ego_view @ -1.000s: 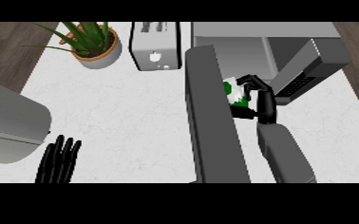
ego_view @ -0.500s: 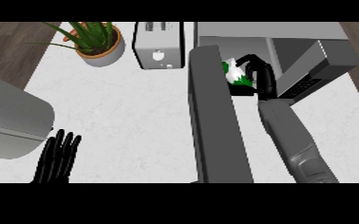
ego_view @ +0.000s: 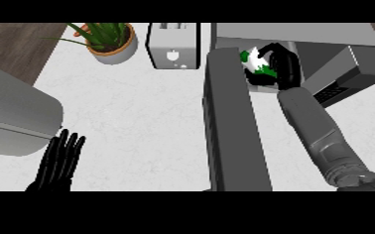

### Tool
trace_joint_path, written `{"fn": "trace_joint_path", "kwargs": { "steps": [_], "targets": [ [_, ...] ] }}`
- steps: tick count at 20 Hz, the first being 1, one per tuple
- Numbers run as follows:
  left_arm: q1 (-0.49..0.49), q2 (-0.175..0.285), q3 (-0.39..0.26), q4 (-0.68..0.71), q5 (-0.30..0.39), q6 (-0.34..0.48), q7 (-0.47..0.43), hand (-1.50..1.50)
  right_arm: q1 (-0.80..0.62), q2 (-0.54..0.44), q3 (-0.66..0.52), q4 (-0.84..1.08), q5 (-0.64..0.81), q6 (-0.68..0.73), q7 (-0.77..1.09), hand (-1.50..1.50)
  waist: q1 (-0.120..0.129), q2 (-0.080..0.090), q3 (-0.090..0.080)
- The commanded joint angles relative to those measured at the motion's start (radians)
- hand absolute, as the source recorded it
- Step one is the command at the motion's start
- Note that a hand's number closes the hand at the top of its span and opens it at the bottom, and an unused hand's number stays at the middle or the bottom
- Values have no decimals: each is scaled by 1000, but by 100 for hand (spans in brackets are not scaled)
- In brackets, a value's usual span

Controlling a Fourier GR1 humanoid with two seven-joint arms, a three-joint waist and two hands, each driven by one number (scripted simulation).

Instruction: Pick up the milk, place it into the microwave and close the microwave

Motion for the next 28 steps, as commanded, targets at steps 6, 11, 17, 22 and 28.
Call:
{"fn": "trace_joint_path", "kwargs": {
  "steps": [6,11,17,22,28],
  "targets": [
    [-41,4,-20,26,-92,51,40,-150,-81,-77,-17,67,26,-175,60,150,33,23,3],
    [-67,18,-10,37,-105,38,20,-150,-91,-81,38,120,91,-220,83,-150,46,26,2],
    [-71,12,-26,32,-124,43,25,-150,-107,-73,49,143,102,-133,93,-150,59,29,3],
    [-93,-3,-40,61,-122,36,33,-150,-104,-36,20,117,70,-39,41,-150,44,26,4],
    [-76,11,-47,22,-111,13,40,-150,-73,7,-29,89,20,8,-43,-150,40,18,4]
  ]
}}
